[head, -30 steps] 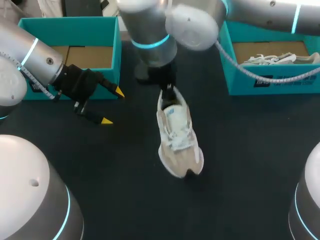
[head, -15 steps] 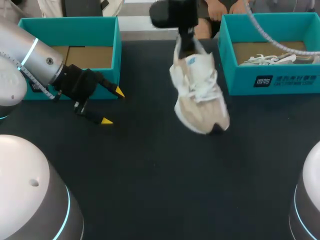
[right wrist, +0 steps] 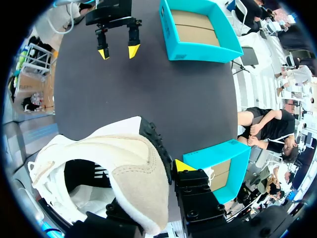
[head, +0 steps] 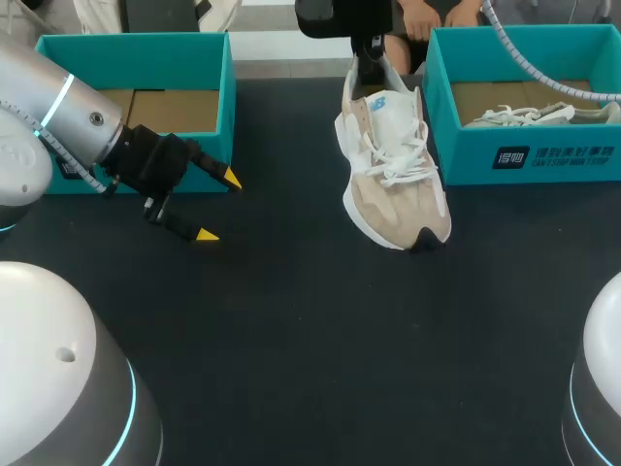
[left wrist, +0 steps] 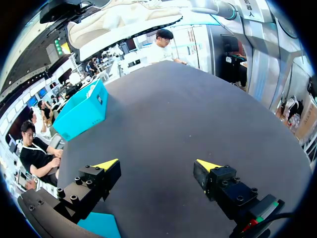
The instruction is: Take the shoe out of the shoebox, open the shoe tongue, remove and reinsert the insole, then place the shoe into the shoebox
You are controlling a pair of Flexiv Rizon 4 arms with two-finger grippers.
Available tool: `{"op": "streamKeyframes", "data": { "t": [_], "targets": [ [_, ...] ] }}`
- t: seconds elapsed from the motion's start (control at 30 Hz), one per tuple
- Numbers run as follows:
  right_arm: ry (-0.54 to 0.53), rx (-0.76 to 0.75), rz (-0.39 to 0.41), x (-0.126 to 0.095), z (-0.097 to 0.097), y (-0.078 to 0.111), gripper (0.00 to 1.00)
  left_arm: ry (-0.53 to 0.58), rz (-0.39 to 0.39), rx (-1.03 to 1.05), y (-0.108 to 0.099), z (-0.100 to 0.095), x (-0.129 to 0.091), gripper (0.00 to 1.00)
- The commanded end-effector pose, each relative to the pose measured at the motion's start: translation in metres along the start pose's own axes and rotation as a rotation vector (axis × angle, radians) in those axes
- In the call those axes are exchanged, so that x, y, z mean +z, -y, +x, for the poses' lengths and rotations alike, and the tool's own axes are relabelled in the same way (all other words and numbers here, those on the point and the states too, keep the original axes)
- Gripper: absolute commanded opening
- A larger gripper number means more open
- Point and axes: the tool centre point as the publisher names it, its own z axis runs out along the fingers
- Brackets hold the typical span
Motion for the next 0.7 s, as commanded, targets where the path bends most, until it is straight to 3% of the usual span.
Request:
{"op": "streamKeyframes", "data": {
  "t": [0.03, 0.27, 0.53, 0.7],
  "targets": [
    [-0.002, -0.001, 0.000, -0.001, -0.001, 0.000, 0.00, -0.001, -0.004, 0.000, 0.001, 0.000, 0.000, 1.00],
    [-0.028, -0.022, -0.019, 0.020, -0.055, 0.059, 0.00, -0.001, -0.004, 0.000, 0.001, 0.000, 0.000, 1.00],
    [-0.040, -0.021, -0.018, 0.041, -0.109, 0.149, 0.00, -0.001, -0.004, 0.000, 0.001, 0.000, 0.000, 1.00],
    [-0.031, -0.044, 0.017, 0.058, -0.153, 0.201, 0.00, -0.001, -0.004, 0.000, 0.001, 0.000, 0.000, 1.00]
  ]
}}
